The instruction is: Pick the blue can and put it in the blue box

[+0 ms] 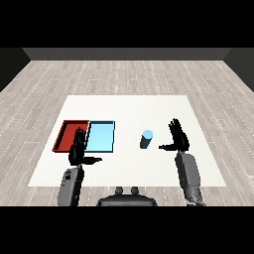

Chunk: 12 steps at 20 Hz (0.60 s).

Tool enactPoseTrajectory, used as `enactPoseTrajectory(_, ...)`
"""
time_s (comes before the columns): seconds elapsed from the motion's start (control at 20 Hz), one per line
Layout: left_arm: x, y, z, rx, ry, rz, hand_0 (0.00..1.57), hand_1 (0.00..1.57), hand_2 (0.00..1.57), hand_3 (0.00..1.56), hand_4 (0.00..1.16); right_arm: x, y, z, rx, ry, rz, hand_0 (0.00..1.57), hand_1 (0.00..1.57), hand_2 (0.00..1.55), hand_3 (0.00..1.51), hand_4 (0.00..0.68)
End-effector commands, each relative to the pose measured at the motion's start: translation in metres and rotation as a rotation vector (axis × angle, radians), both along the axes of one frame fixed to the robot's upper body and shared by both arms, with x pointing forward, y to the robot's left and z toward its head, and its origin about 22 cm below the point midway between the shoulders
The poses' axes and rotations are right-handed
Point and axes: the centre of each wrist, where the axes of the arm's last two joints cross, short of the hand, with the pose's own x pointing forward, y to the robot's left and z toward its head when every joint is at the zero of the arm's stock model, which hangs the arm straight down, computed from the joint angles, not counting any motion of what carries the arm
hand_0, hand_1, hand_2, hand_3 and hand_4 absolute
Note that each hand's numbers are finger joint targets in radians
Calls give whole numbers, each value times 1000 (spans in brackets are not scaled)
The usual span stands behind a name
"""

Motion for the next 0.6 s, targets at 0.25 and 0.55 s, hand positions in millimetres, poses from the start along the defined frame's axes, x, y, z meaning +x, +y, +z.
enactPoseTrajectory(0.25,-8,-6,10,-15,-15,13,0,0,0,0,0,12,28,6,28,74,-21,0,0,0,0,0)
enactPoseTrajectory(0.55,-6,9,11,-21,-15,12,0,0,0,0,0,6,58,-33,34,114,1,0,0,0,0,0)
